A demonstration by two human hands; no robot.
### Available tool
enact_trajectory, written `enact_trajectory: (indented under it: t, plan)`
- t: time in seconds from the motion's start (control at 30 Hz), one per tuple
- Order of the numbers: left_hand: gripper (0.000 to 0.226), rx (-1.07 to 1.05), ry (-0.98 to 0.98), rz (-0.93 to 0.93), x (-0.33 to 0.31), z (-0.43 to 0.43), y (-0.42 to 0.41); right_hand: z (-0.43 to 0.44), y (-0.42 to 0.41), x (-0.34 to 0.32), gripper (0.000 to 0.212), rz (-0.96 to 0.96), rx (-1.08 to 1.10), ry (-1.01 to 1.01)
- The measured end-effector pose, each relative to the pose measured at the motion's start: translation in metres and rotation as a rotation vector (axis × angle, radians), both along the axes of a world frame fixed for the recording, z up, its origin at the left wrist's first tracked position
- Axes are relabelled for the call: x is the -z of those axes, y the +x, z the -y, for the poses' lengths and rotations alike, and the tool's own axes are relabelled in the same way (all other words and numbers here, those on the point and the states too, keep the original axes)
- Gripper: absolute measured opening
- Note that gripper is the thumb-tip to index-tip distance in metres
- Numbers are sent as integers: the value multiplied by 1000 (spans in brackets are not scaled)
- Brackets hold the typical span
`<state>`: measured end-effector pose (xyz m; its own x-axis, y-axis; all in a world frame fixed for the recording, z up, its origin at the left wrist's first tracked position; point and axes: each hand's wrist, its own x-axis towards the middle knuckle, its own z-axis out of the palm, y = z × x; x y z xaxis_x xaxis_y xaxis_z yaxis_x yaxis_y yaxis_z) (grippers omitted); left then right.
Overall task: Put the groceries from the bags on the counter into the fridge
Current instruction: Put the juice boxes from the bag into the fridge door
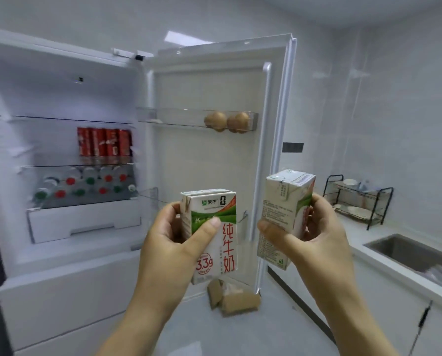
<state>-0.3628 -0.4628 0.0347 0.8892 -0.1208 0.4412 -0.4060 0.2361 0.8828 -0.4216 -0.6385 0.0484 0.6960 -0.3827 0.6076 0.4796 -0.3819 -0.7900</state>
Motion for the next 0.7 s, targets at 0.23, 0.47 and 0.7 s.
enact_trajectory:
  t: [0.23, 0.47, 0.7]
  plan:
    - [22, -208, -1, -42, 8, -59, 40, -57, 59, 4, 55, -31, -178, -22]
    - [22, -214, 15, -23, 11, -112, 105, -112, 126, 4, 52, -48, -169, -40]
    - [36, -190, 49, -19, 13, -161, 177, -151, 190, 6, 50, -62, -101, -53]
